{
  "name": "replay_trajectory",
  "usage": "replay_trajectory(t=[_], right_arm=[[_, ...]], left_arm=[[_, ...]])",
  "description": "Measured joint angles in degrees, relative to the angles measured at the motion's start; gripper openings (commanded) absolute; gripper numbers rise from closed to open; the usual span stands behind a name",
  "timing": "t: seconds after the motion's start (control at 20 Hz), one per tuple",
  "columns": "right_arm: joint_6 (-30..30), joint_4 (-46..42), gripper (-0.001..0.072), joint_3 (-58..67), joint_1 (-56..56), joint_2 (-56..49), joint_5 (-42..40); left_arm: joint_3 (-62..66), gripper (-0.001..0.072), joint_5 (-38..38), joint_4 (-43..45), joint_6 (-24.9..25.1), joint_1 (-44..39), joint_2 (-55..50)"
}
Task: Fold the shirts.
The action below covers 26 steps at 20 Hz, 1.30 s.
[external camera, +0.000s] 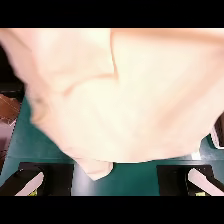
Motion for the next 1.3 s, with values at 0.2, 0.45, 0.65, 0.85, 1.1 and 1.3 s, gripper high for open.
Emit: replay_trajectory(t=[0.2,0.45,0.65,0.85,1.1,1.3], right_arm=[[0.55,-7.45,0.0016,-8.44,8.74,-12.15,0.90],[0.92,-9.75,0.0016,-7.54,13.53,-27.17,-4.00],[1.03,-9.25,0.0016,1.33,14.60,-34.97,-5.99],[1.03,-10.27,0.0016,4.94,14.93,-36.17,-3.91],[0.98,-12.57,0.0017,-7.32,15.96,-30.01,-6.08],[0.98,-13.09,0.0315,-19.52,17.40,-25.20,-11.47]], left_arm=[[-10.03,0.0024,-1.66,0.79,1.49,0.04,-11.32],[-13.42,0.0024,4.98,0.35,5.60,0.09,-26.71],[-9.84,0.0024,10.82,0.07,7.17,0.09,-33.31],[-6.45,0.0023,6.60,1.53,7.54,0.48,-34.77],[-11.34,0.0025,-1.33,4.46,7.61,0.55,-34.86],[-19.39,0.0454,-1.92,5.03,7.17,0.48,-34.84]])
